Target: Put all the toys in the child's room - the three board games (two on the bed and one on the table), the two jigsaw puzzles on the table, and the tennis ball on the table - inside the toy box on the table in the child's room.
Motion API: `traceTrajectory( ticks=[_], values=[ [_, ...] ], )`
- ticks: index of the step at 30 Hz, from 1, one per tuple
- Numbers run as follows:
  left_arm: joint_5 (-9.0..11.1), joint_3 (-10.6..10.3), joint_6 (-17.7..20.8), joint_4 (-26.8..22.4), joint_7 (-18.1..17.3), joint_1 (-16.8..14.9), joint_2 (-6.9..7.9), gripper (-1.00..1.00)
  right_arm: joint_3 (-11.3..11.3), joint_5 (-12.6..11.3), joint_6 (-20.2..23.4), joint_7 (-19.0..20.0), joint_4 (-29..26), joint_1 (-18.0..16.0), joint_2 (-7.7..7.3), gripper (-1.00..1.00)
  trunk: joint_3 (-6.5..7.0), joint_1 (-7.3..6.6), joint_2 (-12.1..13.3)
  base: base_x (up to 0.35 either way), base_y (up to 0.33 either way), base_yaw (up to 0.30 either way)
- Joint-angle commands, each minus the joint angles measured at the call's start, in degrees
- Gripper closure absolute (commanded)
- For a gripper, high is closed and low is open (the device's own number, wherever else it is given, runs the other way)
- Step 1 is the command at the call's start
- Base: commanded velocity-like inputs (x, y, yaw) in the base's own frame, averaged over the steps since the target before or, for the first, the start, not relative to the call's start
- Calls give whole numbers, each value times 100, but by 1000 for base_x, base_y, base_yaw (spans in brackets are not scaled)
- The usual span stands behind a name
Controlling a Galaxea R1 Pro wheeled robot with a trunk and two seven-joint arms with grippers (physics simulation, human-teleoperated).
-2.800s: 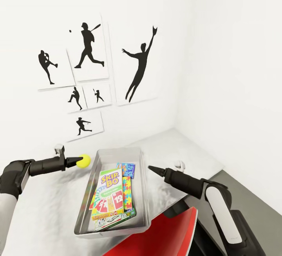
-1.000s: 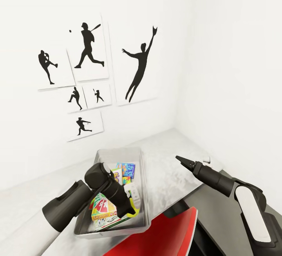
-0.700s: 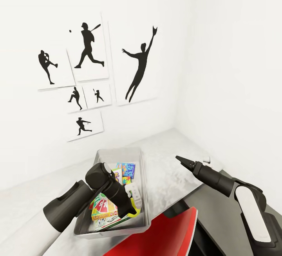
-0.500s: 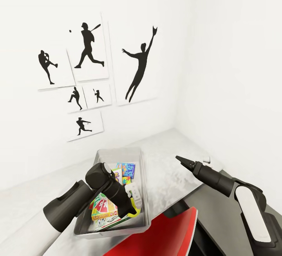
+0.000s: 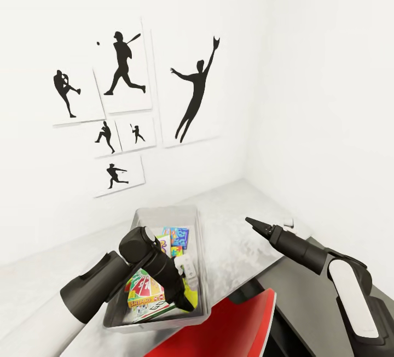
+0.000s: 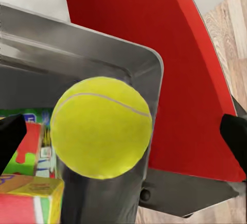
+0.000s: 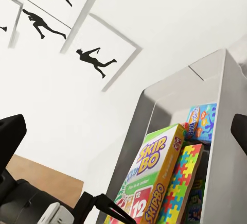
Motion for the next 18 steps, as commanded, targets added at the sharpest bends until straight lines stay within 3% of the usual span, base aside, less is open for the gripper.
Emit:
traceTrajectory(
  ticks=[1,18],
  values=[
    [-60,-2,55,-8,-57,-7,1,-100,-8,23,28,32,-1,-6,1,-100,-13,4,-13,0,0,0],
    [-56,97,71,-8,-57,-12,15,-100,-8,23,33,35,-1,-6,1,-100,-13,4,-13,0,0,0]
  ],
)
